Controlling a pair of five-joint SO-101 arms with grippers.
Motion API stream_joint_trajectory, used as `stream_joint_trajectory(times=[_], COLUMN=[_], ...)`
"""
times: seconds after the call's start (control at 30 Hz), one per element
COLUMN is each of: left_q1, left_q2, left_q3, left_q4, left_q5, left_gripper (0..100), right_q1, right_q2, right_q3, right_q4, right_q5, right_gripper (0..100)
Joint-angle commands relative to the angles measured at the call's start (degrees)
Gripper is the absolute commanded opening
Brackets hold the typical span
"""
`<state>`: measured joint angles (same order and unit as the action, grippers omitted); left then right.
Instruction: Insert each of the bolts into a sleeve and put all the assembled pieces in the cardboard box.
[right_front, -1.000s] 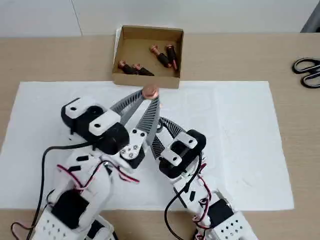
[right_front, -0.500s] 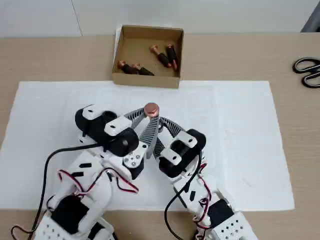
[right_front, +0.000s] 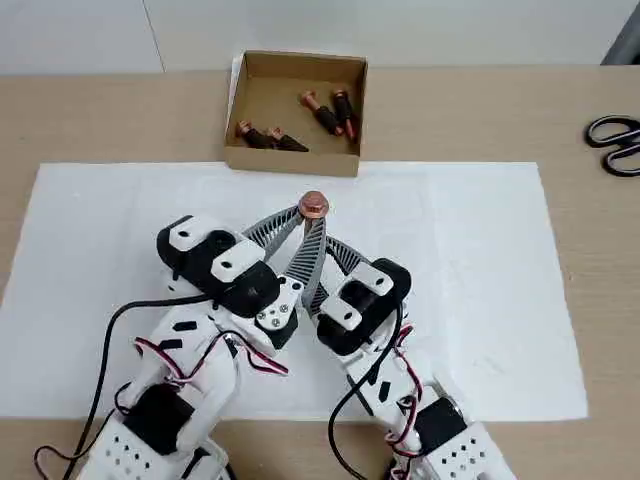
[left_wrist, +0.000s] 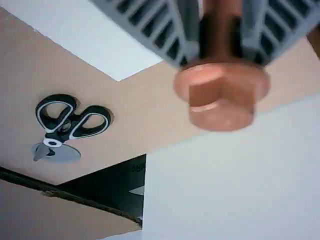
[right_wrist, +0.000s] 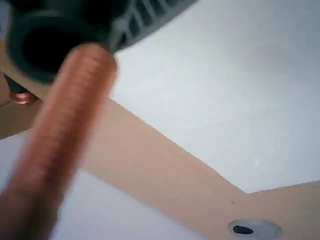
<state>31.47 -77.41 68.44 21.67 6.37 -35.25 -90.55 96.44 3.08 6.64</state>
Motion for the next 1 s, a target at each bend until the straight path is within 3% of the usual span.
stream_joint_trajectory(times=[0.0, 0.43, 0.97], left_q1=[0.26, 0.26, 0.26], left_q2=[-0.35, -0.44, -0.44], left_q3=[-2.42, -8.4, -5.49], left_q4=[-0.53, -0.18, -0.62], left_q5=[0.26, 0.26, 2.81], left_gripper=[1, 1, 1], right_q1=[-0.31, -0.31, -0.31], right_q2=[-1.1, -1.1, -1.1], right_q3=[0.44, 0.44, 0.44], right_q4=[-1.36, -1.36, -1.36], right_q5=[0.44, 0.44, 0.44], right_gripper=[0.5, 0.5, 0.5])
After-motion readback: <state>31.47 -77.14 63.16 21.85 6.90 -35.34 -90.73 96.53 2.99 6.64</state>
